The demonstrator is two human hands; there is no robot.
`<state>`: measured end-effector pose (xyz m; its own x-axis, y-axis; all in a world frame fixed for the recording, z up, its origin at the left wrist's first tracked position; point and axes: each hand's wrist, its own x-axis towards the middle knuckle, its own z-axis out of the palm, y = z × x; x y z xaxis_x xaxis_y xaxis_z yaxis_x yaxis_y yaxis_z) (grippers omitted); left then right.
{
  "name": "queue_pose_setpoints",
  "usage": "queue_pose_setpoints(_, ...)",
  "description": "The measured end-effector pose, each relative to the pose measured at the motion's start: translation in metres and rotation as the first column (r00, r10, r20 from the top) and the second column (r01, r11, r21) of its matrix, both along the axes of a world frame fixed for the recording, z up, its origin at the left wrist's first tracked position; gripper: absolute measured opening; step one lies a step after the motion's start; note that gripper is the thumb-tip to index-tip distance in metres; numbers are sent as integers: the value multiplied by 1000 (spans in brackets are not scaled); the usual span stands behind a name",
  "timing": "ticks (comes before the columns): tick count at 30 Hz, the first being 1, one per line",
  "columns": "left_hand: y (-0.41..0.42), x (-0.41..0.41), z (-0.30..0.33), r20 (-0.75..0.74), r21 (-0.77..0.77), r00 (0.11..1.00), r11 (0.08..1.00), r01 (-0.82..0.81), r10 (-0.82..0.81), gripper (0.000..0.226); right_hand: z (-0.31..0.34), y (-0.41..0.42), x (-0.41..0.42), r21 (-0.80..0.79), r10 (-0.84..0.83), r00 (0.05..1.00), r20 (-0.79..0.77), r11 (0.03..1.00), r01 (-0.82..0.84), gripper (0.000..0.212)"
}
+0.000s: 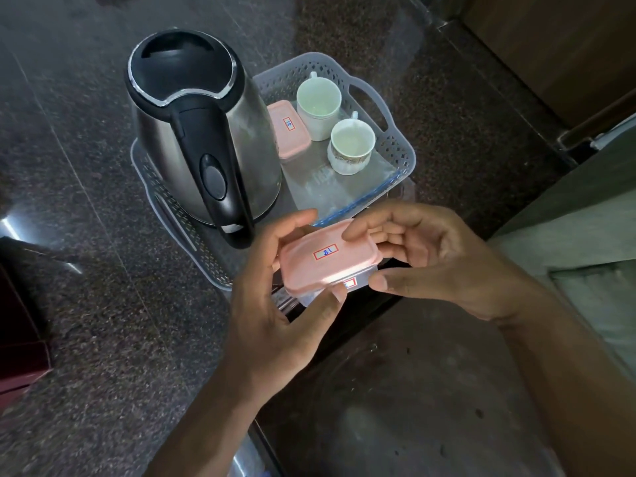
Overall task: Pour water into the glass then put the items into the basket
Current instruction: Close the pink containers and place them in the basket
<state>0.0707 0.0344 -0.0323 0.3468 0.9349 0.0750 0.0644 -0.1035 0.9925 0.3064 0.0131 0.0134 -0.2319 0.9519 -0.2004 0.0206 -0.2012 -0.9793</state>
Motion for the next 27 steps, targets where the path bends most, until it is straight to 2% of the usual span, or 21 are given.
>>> queue_pose_setpoints(3,-1,1,-3,-26,7,1000,1000,1,-1,84,-1,2,-4,28,-104,994,18,994,104,42)
queue_pose_setpoints(6,-6,3,-5,-85,-5,995,999,-53,52,98,-3,9,-6,76,-287,956,63,956,283,41)
queue_pose_setpoints(8,-9,1,-4,-170,-21,983,997,-70,65,92,-8,17,-10,141,-408,893,191,912,386,40)
queue_pose_setpoints(11,-12,0,-2,-329,28,941,997,-78,83,75,-17,33,-20,249,-492,763,419,871,424,38)
queue_pose_setpoints(15,-15,2,3,-429,33,901,998,-60,68,72,-31,55,-36,346,-483,570,665,875,337,38)
queue_pose_setpoints(19,-15,1,5,-427,8,903,999,-47,45,70,-46,75,-48,320,-414,415,810,906,279,40)
queue_pose_setpoints(21,-16,1,4,-422,0,906,999,-40,36,70,-50,82,-51,311,-392,349,851,912,267,37)
queue_pose_setpoints(27,-17,2,3,-423,4,905,999,-46,43,70,-59,96,-48,299,-347,234,908,929,218,35)
